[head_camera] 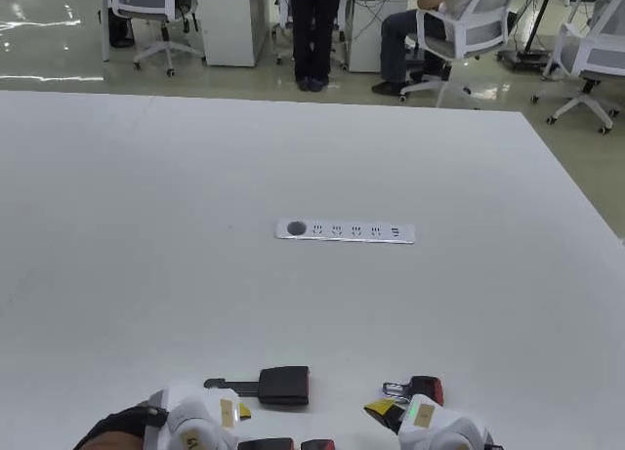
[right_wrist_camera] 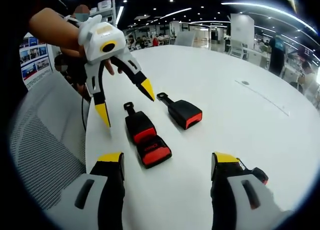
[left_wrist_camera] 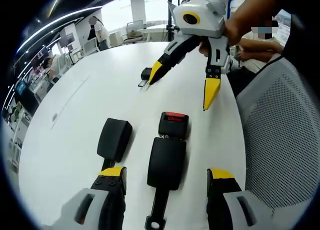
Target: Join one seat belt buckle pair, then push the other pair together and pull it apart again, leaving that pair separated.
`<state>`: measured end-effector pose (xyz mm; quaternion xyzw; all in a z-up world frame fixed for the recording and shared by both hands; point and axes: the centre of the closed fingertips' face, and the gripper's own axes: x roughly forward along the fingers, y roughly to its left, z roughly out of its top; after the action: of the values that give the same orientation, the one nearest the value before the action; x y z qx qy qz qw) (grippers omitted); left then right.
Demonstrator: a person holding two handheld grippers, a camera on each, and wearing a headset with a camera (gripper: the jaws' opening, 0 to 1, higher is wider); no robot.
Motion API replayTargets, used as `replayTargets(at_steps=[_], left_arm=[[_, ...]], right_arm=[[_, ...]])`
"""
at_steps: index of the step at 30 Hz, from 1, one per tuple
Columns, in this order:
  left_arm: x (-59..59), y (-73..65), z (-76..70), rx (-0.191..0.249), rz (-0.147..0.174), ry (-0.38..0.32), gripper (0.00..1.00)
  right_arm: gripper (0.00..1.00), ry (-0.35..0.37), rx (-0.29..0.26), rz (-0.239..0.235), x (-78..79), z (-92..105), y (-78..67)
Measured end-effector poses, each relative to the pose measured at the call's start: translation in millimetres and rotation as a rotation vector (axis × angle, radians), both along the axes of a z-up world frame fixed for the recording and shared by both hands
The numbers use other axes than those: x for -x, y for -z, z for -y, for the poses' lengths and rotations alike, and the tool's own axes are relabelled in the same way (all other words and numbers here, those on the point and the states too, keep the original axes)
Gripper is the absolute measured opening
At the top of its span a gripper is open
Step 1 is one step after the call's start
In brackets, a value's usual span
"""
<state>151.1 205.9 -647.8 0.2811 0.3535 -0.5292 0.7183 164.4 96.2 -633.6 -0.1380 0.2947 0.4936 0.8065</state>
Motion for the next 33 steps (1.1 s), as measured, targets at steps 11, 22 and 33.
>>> replayTargets(at_steps=[11,22,33], left_arm=[[-23.6,-21.8,5.8,0.092,0.003,-0.093,0.84],[-48.3,-34.9,16.9,0.149,0.000,-0.124,0.88],[-66.2,-24.5,20.8,0.125,-0.025,-0.075,0.87]], right_arm=[[0.73,0.075,-0.036,0.047,-32.1,41.5,-32.1],[0.76,0.101,-0.009,0.043,-51.1,76.1,-33.0],[0.80,0.082,0.019,-0.003,-63.0,93.8,-13.9]])
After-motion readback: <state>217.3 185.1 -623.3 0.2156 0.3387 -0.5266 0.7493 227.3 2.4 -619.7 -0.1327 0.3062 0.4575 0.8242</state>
